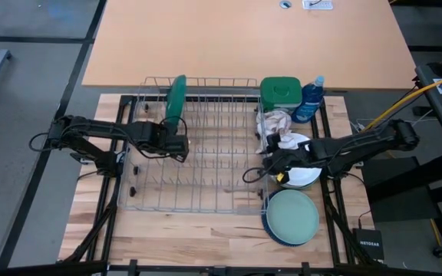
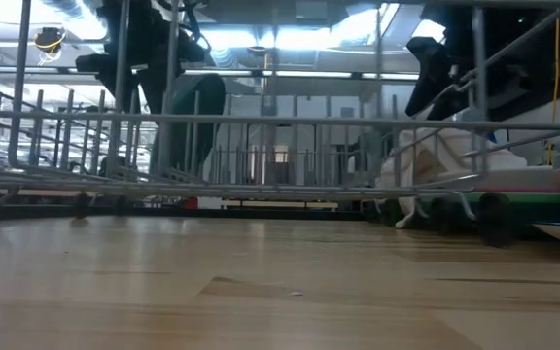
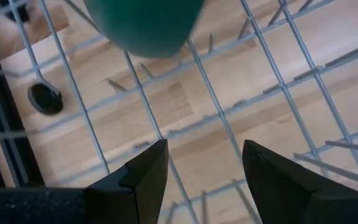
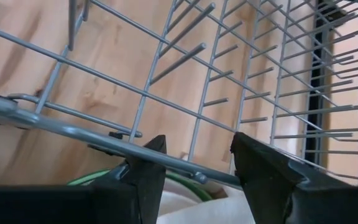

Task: Sort dishes
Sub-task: Adjust the dishwasher rack

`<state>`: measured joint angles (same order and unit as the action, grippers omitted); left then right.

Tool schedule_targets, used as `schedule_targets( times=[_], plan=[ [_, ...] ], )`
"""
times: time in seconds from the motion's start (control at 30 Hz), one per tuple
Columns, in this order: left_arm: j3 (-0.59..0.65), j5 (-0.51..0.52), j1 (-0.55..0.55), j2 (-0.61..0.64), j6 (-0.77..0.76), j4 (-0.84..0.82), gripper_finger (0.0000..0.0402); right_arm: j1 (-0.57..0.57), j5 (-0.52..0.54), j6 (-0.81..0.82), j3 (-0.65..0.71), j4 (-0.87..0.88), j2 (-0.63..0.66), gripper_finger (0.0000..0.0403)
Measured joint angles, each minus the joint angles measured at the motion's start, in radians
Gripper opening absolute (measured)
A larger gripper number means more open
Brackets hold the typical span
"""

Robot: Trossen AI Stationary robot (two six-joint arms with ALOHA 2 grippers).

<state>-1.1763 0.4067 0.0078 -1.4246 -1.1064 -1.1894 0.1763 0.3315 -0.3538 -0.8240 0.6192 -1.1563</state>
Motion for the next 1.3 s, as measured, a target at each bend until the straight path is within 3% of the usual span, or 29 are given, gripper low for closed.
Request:
schedule_targets(
  times=[0.8, 1.3],
  plan=[
    [0.0, 0.001, -0.023, 0.0, 0.017, 0.002, 0.0195, 0.0, -0.044, -0.044, -0.003, 0.073, 0.027, 0.0186],
    [0.0, -0.063, -0.022, 0.0, 0.198, -0.009, 0.0195, -0.001, -0.115, -0.072, -0.003, 0.117, 0.023, 0.0186]
  ],
)
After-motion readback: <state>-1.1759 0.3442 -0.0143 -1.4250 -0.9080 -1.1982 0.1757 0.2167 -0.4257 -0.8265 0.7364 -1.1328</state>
